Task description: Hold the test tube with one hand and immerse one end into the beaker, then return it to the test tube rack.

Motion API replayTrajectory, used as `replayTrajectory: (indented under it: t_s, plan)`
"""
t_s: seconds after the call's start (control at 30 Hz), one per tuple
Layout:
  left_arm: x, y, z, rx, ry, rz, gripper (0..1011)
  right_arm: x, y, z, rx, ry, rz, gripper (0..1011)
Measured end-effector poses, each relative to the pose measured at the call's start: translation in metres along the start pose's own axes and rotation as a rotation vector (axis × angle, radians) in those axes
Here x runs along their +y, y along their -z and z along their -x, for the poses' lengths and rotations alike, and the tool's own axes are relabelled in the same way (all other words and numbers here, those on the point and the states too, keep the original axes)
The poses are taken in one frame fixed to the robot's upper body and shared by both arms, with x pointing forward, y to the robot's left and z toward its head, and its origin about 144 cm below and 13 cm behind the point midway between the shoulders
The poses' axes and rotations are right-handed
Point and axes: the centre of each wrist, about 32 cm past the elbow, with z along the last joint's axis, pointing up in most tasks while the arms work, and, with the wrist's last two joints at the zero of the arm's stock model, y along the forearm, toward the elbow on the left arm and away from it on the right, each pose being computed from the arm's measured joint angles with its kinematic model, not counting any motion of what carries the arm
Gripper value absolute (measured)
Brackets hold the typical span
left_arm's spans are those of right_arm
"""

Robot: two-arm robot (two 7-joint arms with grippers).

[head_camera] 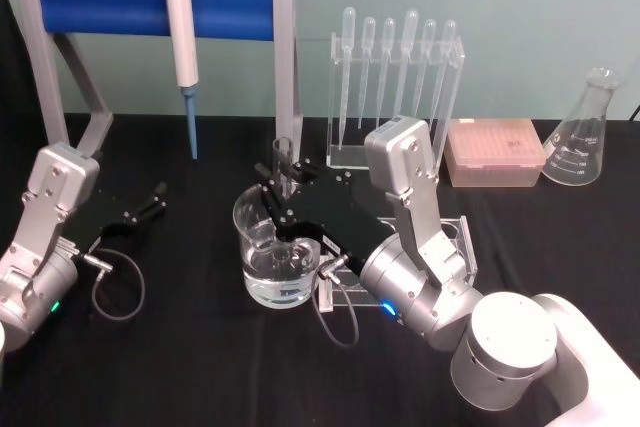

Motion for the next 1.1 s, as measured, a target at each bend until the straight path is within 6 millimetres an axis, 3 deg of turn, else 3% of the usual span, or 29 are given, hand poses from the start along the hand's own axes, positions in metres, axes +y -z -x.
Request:
replayTrajectory:
  t_s: [1.1]
  plan:
    - [0.0000,0.0000,0.0000,0.000,0.000,0.000,1000,0.0000,0.0000,0.0000,0.000,0.000,0.000,226]
